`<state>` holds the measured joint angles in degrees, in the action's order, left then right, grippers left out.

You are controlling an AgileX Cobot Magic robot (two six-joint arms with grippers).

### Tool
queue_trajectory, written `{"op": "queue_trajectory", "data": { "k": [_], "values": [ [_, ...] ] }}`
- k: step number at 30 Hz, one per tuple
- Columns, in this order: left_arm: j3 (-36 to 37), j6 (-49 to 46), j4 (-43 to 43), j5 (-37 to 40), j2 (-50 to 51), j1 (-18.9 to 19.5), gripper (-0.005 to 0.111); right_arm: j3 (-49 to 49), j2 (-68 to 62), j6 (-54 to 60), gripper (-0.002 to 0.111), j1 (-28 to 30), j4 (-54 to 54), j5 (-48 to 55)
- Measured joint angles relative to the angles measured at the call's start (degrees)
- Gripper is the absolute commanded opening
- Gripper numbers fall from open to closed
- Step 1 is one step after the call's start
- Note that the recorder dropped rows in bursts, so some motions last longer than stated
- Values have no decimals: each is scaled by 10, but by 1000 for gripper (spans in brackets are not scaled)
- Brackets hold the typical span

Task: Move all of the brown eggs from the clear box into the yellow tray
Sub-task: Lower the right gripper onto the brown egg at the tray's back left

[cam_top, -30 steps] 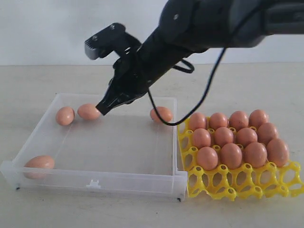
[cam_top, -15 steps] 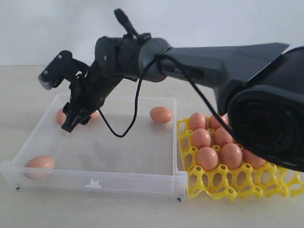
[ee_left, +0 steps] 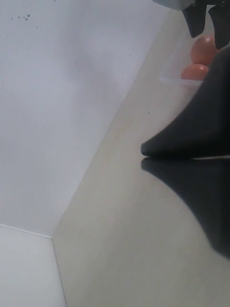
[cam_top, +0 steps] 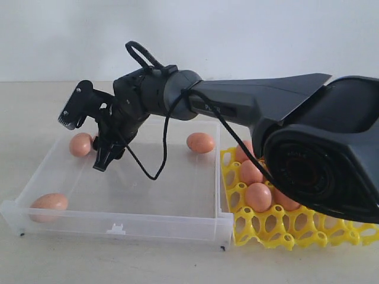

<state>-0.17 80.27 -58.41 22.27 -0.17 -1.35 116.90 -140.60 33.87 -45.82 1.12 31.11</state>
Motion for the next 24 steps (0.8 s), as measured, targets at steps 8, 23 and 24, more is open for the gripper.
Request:
{"op": "queue_trajectory", "data": {
  "k": [8,23,24],
  "values": [
    [0,-4,-56,-12,0,0,-4,1,-7,20,58,0,-2,-33],
    [0,-4,-83,-35,0,0,-4,2,-32,21,0,0,7,-59],
    [0,-4,-83,-36,0,0,-4,2,-32,20,0,0,14,-59]
  ]
}}
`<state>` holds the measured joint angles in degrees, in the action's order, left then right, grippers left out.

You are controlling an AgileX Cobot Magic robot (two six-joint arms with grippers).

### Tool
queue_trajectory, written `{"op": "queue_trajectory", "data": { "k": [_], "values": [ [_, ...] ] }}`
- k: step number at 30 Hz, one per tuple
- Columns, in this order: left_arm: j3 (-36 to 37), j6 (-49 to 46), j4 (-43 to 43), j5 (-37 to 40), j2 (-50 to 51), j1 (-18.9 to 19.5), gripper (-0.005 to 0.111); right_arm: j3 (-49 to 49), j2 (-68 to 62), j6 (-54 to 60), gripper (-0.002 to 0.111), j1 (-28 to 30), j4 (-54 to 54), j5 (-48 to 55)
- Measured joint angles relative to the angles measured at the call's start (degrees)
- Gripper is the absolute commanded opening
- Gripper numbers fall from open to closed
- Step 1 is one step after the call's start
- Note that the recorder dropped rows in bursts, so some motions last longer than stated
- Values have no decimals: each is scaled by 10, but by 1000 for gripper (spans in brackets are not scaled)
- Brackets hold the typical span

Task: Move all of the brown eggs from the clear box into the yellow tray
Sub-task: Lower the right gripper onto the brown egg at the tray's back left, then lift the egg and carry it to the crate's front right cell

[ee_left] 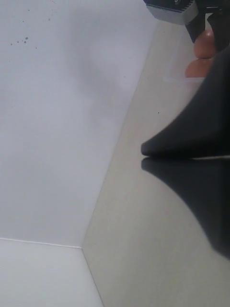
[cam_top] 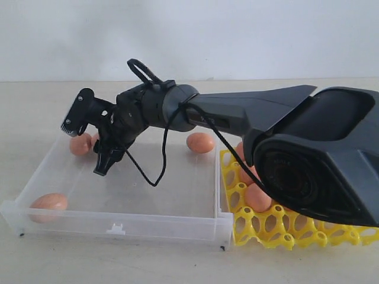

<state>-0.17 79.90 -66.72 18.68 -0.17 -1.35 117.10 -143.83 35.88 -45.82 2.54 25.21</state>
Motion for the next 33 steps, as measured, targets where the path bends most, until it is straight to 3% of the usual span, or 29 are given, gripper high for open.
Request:
{"op": "queue_trajectory", "data": {
  "k": [10,14,17,21,25,29,33],
  "values": [
    [0,0,-1,-1,0,0,-4,-1,29,-20,-1,0,156,68],
    [0,0,-1,-6,0,0,-4,-9,59,-68,-1,0,182,37],
    [0,0,0,-10,0,0,-4,-60,92,-99,-1,0,207,-63],
    [0,-8,40,-4,0,0,-4,-199,148,-111,-1,-5,252,-252],
    [0,-78,89,2,0,0,-4,-337,203,-173,-1,-9,260,-425],
    [0,-161,141,-15,0,0,-4,-481,242,-320,-1,-9,225,-567],
    [0,-233,191,-33,0,0,-4,-608,275,-549,-1,14,64,-770]
  ]
}}
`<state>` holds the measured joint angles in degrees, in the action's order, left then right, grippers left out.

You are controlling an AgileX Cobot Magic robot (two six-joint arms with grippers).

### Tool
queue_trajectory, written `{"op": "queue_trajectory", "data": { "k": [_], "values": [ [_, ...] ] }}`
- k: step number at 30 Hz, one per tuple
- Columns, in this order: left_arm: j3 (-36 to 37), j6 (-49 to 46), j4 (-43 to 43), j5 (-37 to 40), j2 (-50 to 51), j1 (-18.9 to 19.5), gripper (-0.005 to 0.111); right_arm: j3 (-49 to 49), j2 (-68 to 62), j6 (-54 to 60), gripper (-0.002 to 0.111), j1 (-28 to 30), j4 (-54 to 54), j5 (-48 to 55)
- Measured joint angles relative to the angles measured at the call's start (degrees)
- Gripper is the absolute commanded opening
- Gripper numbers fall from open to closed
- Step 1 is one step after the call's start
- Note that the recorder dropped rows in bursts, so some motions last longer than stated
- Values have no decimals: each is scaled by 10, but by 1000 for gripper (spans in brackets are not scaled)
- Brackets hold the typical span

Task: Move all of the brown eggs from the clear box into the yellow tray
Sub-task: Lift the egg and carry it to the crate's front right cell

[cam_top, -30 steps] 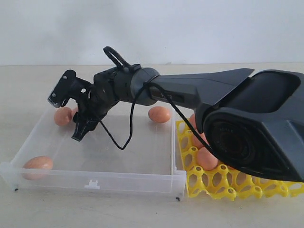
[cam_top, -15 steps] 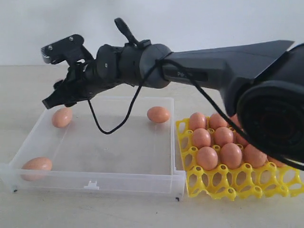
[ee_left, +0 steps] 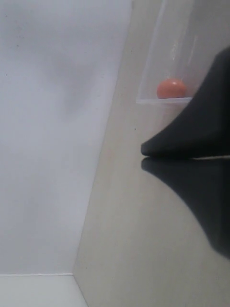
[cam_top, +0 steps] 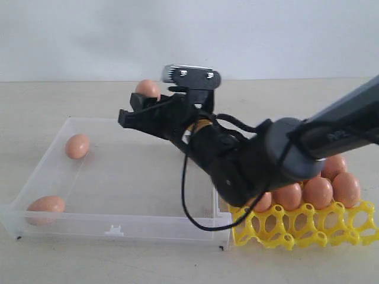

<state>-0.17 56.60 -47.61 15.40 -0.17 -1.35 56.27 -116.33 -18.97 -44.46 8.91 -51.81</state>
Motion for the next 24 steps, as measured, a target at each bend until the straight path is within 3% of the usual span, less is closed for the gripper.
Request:
{"op": "queue_trajectory", "data": {
  "k": [3,7,11,12,14,18,24],
  "values": [
    [0,-53,39,-12,0,0,-4,-67,25,-147,-1,56,-154,-130],
    [0,-78,62,-16,0,0,-4,-151,62,-277,-1,187,-353,-166],
    [0,-83,67,-17,0,0,-4,-240,125,-317,-1,316,-492,-166],
    [0,-83,67,-17,0,0,-4,-291,175,-323,-1,375,-547,-166],
    [0,-82,67,-17,0,0,-4,-359,253,-325,-1,427,-609,-169],
    [0,-52,67,-17,0,0,-4,-441,336,-322,-1,438,-742,-70],
    [0,-47,67,-17,0,0,-4,-448,310,-318,-1,439,-740,5]
  ]
}}
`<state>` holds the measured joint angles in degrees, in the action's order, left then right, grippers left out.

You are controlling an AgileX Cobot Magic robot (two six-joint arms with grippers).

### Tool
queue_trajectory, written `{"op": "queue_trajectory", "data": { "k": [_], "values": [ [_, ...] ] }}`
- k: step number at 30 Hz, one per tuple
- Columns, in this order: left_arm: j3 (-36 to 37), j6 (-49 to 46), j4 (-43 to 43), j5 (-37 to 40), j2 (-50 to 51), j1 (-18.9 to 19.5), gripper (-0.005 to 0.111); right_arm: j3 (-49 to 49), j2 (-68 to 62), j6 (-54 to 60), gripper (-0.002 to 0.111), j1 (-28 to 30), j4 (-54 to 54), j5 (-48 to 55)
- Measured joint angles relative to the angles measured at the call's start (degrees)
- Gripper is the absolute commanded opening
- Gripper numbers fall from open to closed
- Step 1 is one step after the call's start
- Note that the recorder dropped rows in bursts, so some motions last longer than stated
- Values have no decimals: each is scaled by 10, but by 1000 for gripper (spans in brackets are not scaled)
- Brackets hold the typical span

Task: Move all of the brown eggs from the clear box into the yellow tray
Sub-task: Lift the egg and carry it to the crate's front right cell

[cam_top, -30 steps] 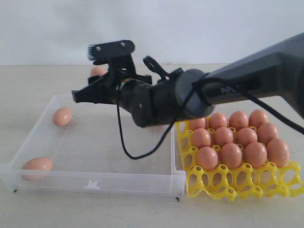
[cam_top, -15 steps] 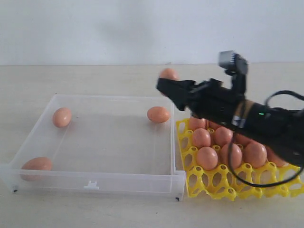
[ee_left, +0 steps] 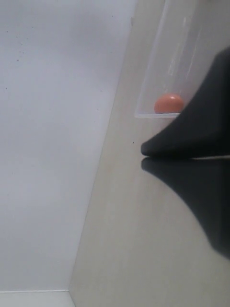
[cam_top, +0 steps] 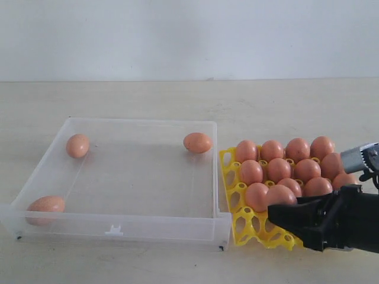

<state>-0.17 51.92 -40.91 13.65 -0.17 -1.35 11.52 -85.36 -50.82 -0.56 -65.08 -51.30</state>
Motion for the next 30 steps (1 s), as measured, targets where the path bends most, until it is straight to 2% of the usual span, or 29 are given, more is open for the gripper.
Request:
{"op": "queue_trajectory", "data": {
  "k": [4,9,14,16,20,24,25,27,30],
  "values": [
    [0,22,-17,0,0,0,-4,25,-74,-2,-1,0,2,-9],
    [0,70,-49,0,0,0,-4,30,-98,-3,-1,-3,-3,-13],
    [0,71,-42,28,0,0,-4,30,-105,34,-1,-59,16,-2],
    [0,48,-21,29,0,0,-4,33,-105,60,-1,-69,26,0],
    [0,-65,74,30,0,0,-4,34,-105,99,2,-74,42,2],
    [0,-117,108,30,0,0,-4,34,-105,103,24,-74,45,5],
    [0,-122,110,30,0,0,-4,34,-105,104,37,-74,45,6],
    [0,-126,112,30,0,0,-4,34,-105,104,54,-74,49,9],
    [0,-129,114,30,0,0,-4,34,-106,104,60,-74,55,12]
  ]
}}
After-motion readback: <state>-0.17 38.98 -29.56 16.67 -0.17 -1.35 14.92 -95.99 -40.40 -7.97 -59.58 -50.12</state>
